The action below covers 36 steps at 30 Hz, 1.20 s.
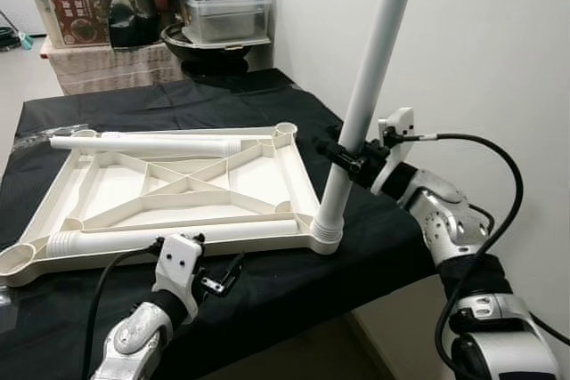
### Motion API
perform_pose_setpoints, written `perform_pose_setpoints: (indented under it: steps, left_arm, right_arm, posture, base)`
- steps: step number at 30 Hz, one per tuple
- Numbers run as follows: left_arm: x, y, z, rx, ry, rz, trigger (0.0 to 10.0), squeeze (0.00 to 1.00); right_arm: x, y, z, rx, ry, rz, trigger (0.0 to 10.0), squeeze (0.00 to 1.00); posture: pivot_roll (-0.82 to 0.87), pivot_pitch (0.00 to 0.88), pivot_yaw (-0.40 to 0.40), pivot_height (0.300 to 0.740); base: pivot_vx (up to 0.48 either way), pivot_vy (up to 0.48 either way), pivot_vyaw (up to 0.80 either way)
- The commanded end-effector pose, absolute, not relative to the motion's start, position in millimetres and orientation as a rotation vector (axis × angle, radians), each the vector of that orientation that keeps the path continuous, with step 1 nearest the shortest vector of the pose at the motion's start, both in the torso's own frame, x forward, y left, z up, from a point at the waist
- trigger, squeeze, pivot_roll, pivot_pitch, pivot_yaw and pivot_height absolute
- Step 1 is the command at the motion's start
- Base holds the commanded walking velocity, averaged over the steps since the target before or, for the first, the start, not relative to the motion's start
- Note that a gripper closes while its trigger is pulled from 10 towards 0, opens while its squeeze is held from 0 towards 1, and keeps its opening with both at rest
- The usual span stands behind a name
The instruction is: Building children table
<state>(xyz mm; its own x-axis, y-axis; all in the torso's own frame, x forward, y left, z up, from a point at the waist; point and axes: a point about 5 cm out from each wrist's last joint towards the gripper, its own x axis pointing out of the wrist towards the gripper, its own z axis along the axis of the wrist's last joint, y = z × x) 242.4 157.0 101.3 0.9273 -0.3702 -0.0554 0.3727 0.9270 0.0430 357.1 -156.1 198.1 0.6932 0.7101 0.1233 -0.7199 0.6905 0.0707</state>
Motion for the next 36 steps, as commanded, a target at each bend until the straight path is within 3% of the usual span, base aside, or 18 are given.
perform_pose_setpoints:
  steps: [1,7,11,13,16,20,24,36]
  left_arm:
    - [242,154,100,0.042,0.052,-0.388,10.0,0.0]
    - [246,154,102,0.047,0.046,-0.394,10.0,0.0]
    - [246,153,101,0.046,0.047,-0.392,10.0,0.0]
    - [246,153,101,0.046,0.047,-0.392,10.0,0.0]
    - [245,152,101,0.044,0.049,-0.387,10.0,0.0]
    - [246,152,99,0.045,0.051,-0.383,10.0,0.0]
    - [248,156,101,0.053,0.044,-0.369,10.0,0.0]
    - [252,157,101,0.061,0.033,-0.358,10.0,0.0]
  right_arm:
    - [350,-150,157,0.174,0.097,0.806,10.0,0.0]
    - [343,-137,149,0.096,0.113,0.779,10.0,0.0]
    - [350,-133,134,0.057,0.24,0.534,10.0,0.0]
    - [350,-133,134,0.057,0.24,0.534,10.0,0.0]
    - [346,-122,119,0.127,0.326,0.317,10.0,0.0]
    - [340,-119,108,0.162,0.379,0.225,10.0,0.0]
    - [339,-129,110,0.148,0.35,0.131,10.0,0.0]
    - [336,-126,133,0.065,0.211,0.065,10.0,0.0]
  posture:
    - [0.01,0.0,-0.07,0.74]
    - [0.0,0.0,-0.066,0.74]
    - [0.0,0.0,-0.071,0.74]
    - [0.0,0.0,-0.071,0.74]
    - [0.0,0.0,-0.075,0.74]
    - [0.0,0.0,-0.075,0.74]
    - [0.0,0.0,-0.078,0.74]
    - [0.0,0.0,-0.071,0.74]
  base:
    - [0.0,0.0,0.0]
    - [0.0,0.0,0.0]
    - [0.0,0.0,0.0]
    - [0.0,0.0,0.0]
    - [0.0,0.0,0.0]
    - [0.0,0.0,0.0]
    - [0.0,0.0,0.0]
    - [0.0,0.0,0.0]
